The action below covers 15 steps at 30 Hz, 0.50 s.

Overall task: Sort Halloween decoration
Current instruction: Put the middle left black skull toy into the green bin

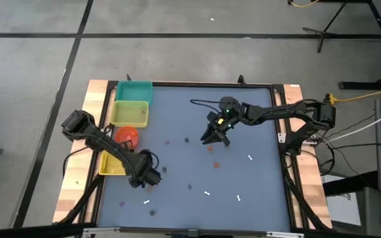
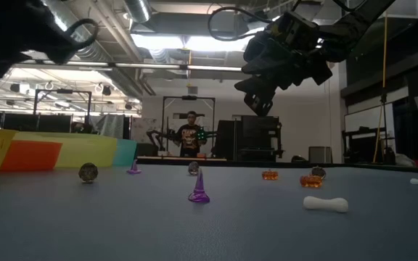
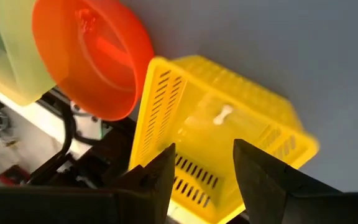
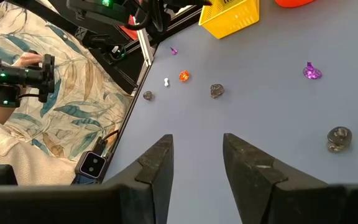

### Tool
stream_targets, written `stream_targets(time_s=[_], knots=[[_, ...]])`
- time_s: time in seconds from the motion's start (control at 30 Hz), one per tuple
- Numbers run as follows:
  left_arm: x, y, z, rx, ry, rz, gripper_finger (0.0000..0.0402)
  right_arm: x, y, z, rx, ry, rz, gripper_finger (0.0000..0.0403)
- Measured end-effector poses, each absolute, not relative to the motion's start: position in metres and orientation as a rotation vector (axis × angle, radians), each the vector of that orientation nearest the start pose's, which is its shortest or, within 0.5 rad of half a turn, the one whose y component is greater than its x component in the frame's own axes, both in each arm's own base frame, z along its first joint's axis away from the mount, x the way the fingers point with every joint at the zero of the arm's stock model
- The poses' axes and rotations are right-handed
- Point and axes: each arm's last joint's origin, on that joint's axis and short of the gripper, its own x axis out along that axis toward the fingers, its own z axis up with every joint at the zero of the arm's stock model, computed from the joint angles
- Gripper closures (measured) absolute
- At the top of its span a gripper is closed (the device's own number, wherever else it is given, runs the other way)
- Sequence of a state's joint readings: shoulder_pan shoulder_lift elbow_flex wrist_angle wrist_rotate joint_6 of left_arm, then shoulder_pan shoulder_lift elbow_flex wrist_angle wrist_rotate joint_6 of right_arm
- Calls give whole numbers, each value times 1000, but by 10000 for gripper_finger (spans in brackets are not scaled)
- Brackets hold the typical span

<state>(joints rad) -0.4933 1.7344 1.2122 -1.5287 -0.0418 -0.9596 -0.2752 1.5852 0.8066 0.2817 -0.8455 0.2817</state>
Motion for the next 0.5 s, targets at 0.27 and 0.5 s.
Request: stream_targets(time_s=[0.27, 0.5], knots=[[256, -113, 212, -170, 1760, 515, 256, 311, -65, 197, 537, 506, 497, 265], [288, -115, 208, -169, 1490, 291, 256, 311, -65, 197, 537, 506, 497, 265]])
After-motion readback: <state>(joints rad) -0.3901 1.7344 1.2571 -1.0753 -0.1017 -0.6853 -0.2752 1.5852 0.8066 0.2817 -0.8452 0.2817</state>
